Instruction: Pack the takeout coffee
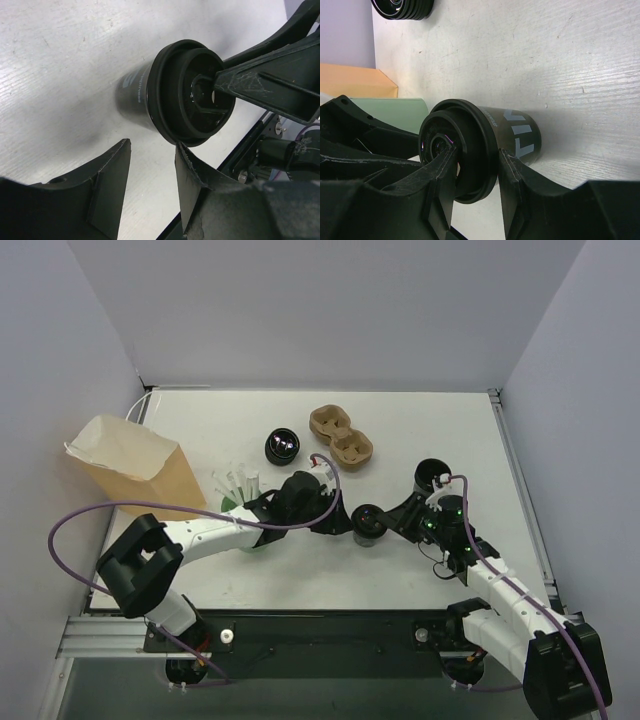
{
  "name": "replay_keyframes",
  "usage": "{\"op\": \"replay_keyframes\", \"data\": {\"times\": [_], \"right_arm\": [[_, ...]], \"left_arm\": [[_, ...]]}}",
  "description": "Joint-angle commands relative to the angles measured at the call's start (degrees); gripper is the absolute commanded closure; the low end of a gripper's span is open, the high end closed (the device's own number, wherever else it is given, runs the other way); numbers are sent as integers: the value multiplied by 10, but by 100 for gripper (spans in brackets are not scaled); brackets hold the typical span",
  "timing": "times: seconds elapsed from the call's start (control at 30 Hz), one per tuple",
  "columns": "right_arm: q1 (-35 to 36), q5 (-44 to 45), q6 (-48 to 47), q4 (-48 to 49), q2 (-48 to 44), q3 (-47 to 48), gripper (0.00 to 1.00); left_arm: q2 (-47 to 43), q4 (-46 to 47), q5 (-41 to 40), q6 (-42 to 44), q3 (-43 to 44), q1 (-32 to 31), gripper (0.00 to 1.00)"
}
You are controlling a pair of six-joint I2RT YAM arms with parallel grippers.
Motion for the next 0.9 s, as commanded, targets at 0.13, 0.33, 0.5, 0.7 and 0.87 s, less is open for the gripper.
{"op": "replay_keyframes", "data": {"times": [0.13,0.33,0.5,0.7,0.87], "right_arm": [[6,38,-25,-112,27,-21,67],[5,35,-24,-109,27,-23,67],[5,33,-24,-104,31,-26,67],[5,39,-25,-99,37,-37,67],[-1,39,-15,-66,65,-63,68]], "left_arm": [[-2,68,19,-23,-2,12,50],[26,106,34,-37,-15,21,51],[45,127,39,-50,-29,25,54],[67,1,-49,-68,-35,14,68],[98,-27,-89,-94,-78,6,74]]}}
